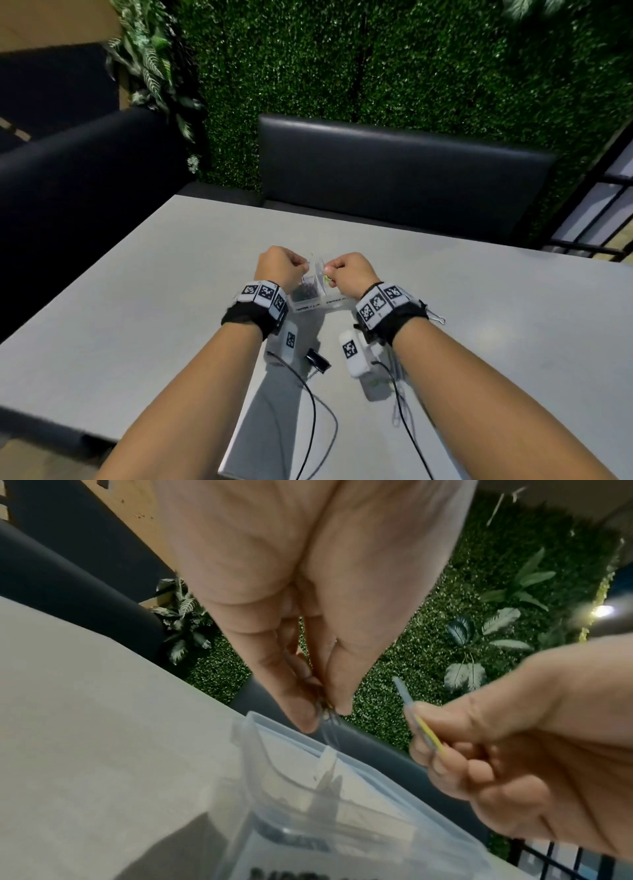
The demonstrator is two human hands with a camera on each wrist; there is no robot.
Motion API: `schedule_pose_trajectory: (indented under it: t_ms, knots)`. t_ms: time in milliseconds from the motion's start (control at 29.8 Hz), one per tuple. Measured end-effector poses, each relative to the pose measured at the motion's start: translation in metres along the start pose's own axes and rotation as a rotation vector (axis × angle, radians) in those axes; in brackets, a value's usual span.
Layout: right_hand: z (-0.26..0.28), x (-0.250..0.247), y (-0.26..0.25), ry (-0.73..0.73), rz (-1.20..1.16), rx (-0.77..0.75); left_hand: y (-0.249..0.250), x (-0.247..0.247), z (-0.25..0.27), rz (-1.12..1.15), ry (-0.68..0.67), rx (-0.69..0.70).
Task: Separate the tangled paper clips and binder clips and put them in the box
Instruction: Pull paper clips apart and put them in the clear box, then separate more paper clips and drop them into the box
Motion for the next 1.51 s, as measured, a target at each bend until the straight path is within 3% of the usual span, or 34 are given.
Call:
schedule_pose_trajectory:
  t_ms: [168, 335, 503, 604, 738, 839, 1040, 1208, 1409, 1509]
  knots:
    - [-0.021, 0.017, -0.003, 0.045, 0.115, 0.01, -0.009, 0.0, -0.008, -0.095, 0.012, 0.015]
    - [-0.007, -0.012, 0.007, 0.045, 0.058, -0.011, 0.001, -0.005, 0.014, -0.068, 0.006, 0.077]
    - [0.023, -0.091, 0.046, 0.141, 0.141, -0.055, 0.043, 0.03, 0.073, -0.086, -0.287, 0.308]
    - [0.049, -0.134, 0.086, 0.144, 0.318, -0.02, 0.053, 0.067, 0.105, -0.182, -0.465, 0.397]
    - [0.075, -0.147, 0.139, -0.065, 0.545, 0.087, 0.059, 0.108, 0.129, -0.365, -0.549, 0.488]
    - [0.081, -0.138, 0.152, -0.108, 0.614, 0.101, 0.067, 0.132, 0.138, -0.471, -0.553, 0.559]
    - [0.085, -0.129, 0.157, 0.01, 0.57, 0.01, 0.09, 0.173, 0.139, -0.603, -0.621, 0.691]
    - [0.093, -0.137, 0.164, 0.048, 0.429, 0.043, 0.096, 0.189, 0.143, -0.671, -0.67, 0.765]
    - [0.084, -0.184, 0.175, 0.244, 0.407, 0.115, 0.083, 0.175, 0.155, -0.72, -0.714, 0.81]
    - [0.073, -0.189, 0.185, 0.256, 0.471, 0.19, 0.071, 0.16, 0.168, -0.701, -0.739, 0.825]
Point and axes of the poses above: each hand's wrist, its own z-axis away from the middle knuckle, its own x-axis out of the palm, y = z × x, the point moved 6 cm from there along -z, towards the middle knuckle, and after that the axes turned 5 degrees about y, right-handed, at the moved point
